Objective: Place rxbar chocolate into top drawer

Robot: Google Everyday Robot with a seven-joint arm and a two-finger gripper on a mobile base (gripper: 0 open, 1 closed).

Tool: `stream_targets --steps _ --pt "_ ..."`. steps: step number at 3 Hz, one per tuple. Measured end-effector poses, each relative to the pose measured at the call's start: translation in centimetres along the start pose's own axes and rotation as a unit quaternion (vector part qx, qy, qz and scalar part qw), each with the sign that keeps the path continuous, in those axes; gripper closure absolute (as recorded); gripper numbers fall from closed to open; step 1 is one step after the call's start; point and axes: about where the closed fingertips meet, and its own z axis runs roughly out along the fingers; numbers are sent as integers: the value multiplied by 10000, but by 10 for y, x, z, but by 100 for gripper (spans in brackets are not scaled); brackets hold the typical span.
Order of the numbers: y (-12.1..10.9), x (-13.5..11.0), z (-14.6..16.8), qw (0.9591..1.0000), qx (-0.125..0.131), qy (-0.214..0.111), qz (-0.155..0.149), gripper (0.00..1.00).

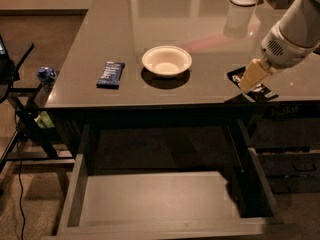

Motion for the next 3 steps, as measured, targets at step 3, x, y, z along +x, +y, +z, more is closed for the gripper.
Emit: stream_targets --steps 3 --pt "15 43 -9 9999 -48 89 -12 100"
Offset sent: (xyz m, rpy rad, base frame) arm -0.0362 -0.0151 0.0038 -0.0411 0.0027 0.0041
